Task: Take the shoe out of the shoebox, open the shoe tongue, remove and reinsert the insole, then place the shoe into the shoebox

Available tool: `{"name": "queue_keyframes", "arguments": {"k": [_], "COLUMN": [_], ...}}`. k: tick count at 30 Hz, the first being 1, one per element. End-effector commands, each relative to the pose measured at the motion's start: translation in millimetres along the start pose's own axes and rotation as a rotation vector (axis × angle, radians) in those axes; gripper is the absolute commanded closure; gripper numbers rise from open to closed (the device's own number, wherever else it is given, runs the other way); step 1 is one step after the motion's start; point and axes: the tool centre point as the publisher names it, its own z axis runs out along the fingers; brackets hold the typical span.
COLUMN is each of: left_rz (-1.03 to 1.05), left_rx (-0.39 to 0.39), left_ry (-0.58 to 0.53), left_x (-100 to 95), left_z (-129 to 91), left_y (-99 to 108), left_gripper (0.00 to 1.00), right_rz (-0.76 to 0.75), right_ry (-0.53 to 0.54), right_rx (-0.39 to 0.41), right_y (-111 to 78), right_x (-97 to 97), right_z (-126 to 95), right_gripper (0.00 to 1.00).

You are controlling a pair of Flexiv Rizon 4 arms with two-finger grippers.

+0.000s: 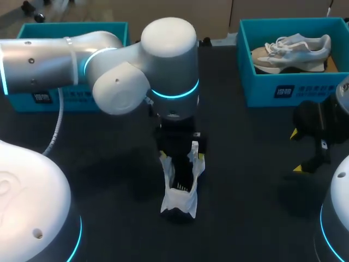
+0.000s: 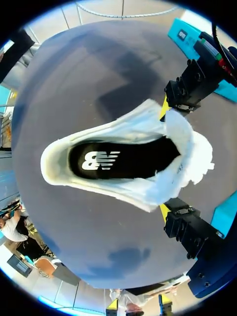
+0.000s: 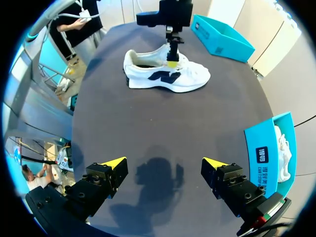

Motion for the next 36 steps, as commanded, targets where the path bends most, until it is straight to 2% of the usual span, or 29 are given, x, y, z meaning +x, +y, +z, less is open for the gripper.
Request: {"name": "queue_keyframes", "arguments": {"k": [1,9,14,17,19,20,21,26,32,36], "left_rz": [0.002,-0.007,-0.018,-0.031,-0.034,-0.033,-0.033,-0.002,0.046,0.049], "left_rx": [-0.024,-0.063,-0.068,-0.062,-0.053,-0.046,-0.045,-0.025,0.023,0.041], "left_ry": [0.004,-0.001,-0.001,0.002,-0.001,-0.002,-0.002,-0.023,-0.020,0.011], "left_x": [2.8,3.3,3.4,3.4,2.8,1.9,1.2,-4.0,-9.8,-7.3], "left_z": [-18.7,-43.7,-55.9,-58.5,-60.4,-61.0,-61.3,-58.4,-44.5,-37.8], "left_y": [1.7,17.2,35.5,45.2,51.4,53.7,54.7,45.9,28.4,17.9], "left_gripper": [0.00,0.00,0.01,0.11,0.30,0.36,0.38,0.60,0.57,0.61], "right_rz": [0.000,0.000,0.000,0.000,0.000,0.000,0.000,0.000,0.000,0.000], "right_ry": [-0.003,-0.003,-0.003,-0.003,-0.003,-0.003,-0.003,-0.003,-0.003,-0.003], "right_rx": [0.001,0.001,0.001,0.001,0.001,0.001,0.001,0.001,0.001,0.001], "right_y": [-0.3,-0.3,-0.3,-0.3,-0.3,-0.3,-0.3,-0.3,-0.3,-0.3], "right_x": [1.7,1.7,1.7,1.7,1.7,1.7,1.7,1.7,1.7,1.7], "right_z": [-0.1,-0.1,-0.1,-0.1,-0.1,-0.1,-0.1,-0.1,-0.1,-0.1], "right_gripper": [0.00,0.00,0.00,0.00,0.00,0.00,0.00,0.00,0.00,0.00]}}
